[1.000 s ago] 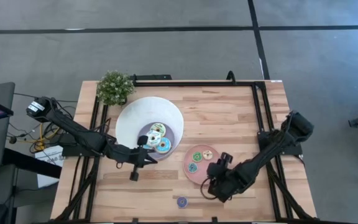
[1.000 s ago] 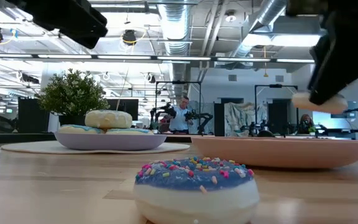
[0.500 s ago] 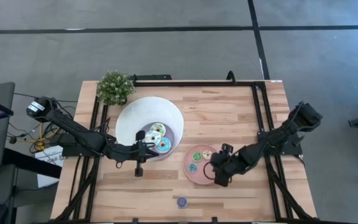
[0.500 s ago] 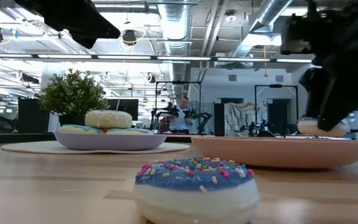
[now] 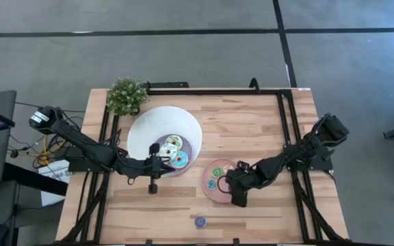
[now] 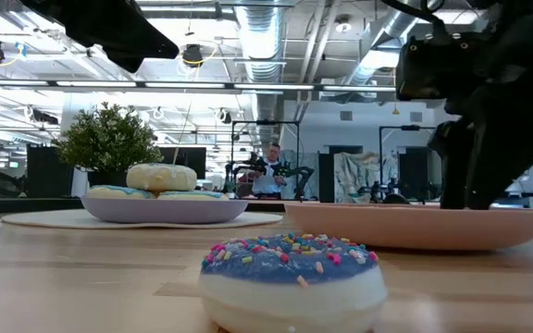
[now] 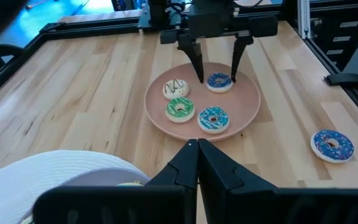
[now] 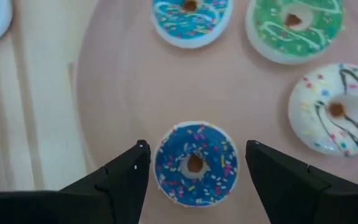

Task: Pick & Place donuts
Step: Put the small violet donut on the pink plate

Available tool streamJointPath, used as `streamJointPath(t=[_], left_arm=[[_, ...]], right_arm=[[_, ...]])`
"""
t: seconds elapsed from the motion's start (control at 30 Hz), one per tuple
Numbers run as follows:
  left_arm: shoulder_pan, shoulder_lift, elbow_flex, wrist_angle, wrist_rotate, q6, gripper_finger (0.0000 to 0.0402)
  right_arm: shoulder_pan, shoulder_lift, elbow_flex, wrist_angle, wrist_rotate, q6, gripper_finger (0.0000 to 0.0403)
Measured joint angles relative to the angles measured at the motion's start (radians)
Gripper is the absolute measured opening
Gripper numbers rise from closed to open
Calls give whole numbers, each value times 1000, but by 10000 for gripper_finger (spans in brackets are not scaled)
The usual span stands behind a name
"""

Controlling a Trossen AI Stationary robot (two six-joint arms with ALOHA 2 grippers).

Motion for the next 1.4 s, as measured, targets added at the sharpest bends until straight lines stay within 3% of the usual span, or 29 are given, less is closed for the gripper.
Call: streamJointPath(t=[0.2,0.43,0.63,0.73,0.9,0.93,1.2,1.4], left_arm=[[0,0,0,0,1,10,0],[0,0,0,2,2,8,0],[0,0,0,5,2,7,0],[0,0,0,5,2,7,0],[0,0,0,5,2,27,0],[0,0,0,5,1,28,0],[28,0,0,3,8,50,4],[75,0,1,-6,92,-37,68]], right_arm=[[-30,-50,1,-5,-17,31,256],[-61,-146,59,-127,-39,62,256],[-65,-226,64,-168,-41,221,253],[-52,-261,64,-178,-33,249,216],[-14,-316,64,-198,-13,246,40],[-8,-324,64,-209,-12,243,22],[-16,-320,64,-193,-32,241,61],[0,-310,64,-255,-5,329,31]])
